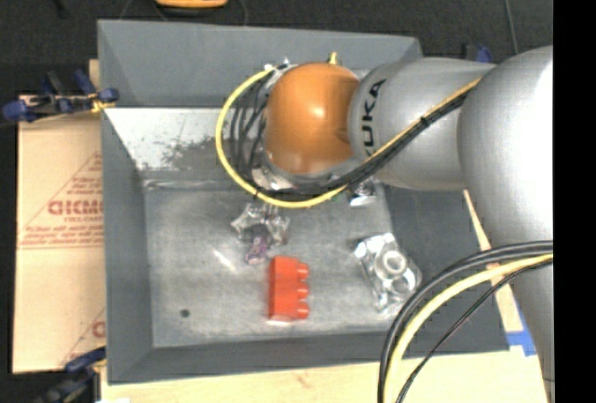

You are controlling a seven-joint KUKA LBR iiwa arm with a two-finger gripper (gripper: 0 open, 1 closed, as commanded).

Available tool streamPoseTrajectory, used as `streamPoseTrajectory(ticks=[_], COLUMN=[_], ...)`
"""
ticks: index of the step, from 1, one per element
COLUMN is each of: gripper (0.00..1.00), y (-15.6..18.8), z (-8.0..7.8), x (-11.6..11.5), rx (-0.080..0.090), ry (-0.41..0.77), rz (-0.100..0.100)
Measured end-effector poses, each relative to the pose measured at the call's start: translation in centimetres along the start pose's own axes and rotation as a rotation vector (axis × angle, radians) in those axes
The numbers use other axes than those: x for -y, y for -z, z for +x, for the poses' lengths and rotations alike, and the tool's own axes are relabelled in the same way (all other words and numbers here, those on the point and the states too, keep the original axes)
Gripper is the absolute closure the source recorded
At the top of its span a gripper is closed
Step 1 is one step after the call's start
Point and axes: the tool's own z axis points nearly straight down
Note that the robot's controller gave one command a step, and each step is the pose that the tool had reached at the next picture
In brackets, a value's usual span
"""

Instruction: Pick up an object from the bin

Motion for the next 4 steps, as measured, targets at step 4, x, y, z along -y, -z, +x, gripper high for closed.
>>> streamPoseTrajectory(ticks=[4], gripper=[1.0], y=[22.7], z=[4.5], x=[4.2], rx=[0.004], ry=[0.325], rz=[0.014])
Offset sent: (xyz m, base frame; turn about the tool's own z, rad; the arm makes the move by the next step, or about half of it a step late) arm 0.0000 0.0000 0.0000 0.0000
